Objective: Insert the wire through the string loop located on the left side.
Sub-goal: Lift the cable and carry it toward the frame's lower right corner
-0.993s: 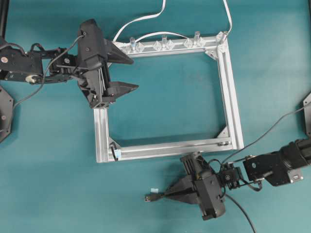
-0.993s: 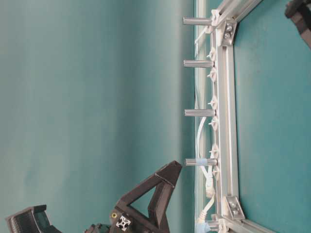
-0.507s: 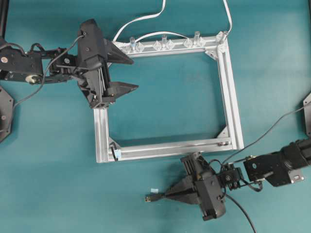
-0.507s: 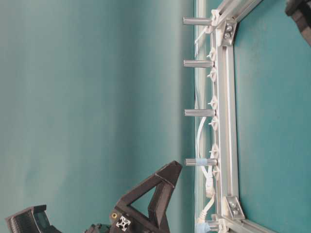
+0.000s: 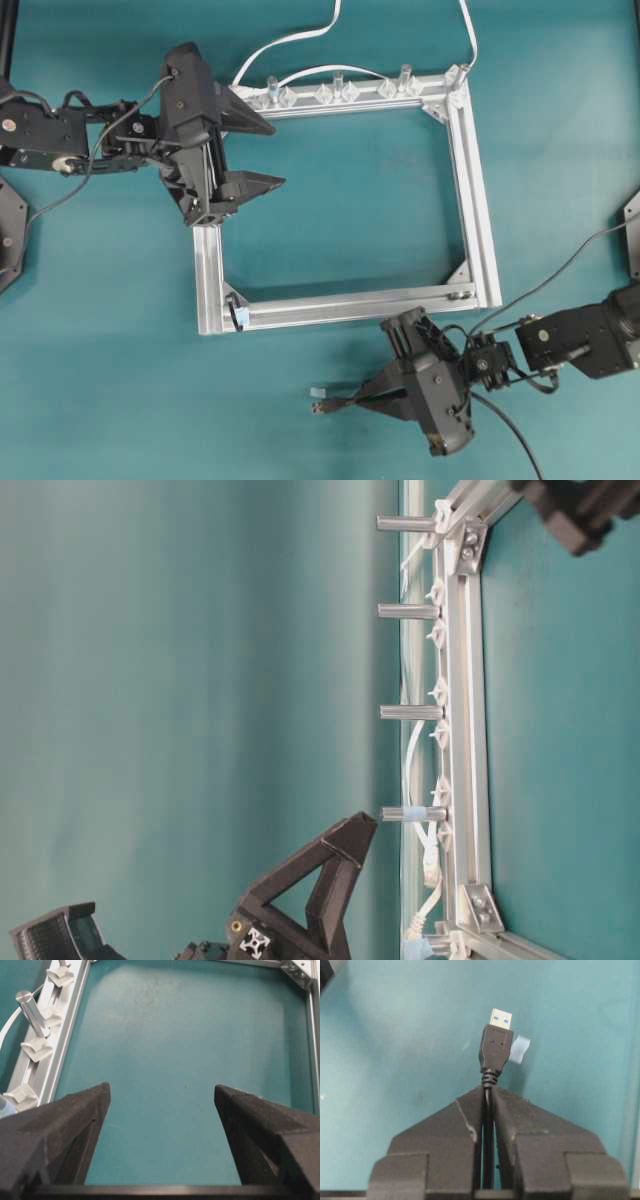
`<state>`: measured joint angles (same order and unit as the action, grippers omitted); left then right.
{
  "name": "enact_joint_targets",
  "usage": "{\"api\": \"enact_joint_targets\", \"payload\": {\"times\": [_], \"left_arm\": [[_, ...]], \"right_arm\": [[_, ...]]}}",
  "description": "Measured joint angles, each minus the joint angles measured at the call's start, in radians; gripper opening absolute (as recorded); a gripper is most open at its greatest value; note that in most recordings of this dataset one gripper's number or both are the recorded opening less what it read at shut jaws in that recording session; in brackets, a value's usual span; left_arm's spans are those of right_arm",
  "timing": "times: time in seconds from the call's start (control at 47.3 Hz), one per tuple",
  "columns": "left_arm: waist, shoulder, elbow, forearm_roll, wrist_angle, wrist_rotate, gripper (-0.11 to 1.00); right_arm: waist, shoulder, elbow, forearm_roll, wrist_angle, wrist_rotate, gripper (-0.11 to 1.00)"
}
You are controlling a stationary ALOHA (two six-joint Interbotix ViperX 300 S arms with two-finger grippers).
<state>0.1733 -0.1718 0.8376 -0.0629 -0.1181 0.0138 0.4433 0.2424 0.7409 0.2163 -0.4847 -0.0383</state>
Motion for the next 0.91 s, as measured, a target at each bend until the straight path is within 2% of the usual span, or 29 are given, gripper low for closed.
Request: {"api": "enact_joint_targets", "payload": {"times": [0.359, 0.528, 0.908], "left_arm": [[-0.011, 0.0, 0.0, 0.0, 0.0, -0.002, 0.86], [-0.014, 0.0, 0.0, 0.0, 0.0, -0.002, 0.86], [-0.017, 0.0, 0.0, 0.0, 0.0, 0.0, 0.86]], "right_arm": [[-0.038, -0.078, 0.003, -0.002, 0.057, -0.005, 0.07], [-0.06, -0.129, 0.003, -0.023, 0.106, -0.012, 0.07], [-0.066, -0.141, 0.003, -0.032, 0.129, -0.014, 0.07]]}}
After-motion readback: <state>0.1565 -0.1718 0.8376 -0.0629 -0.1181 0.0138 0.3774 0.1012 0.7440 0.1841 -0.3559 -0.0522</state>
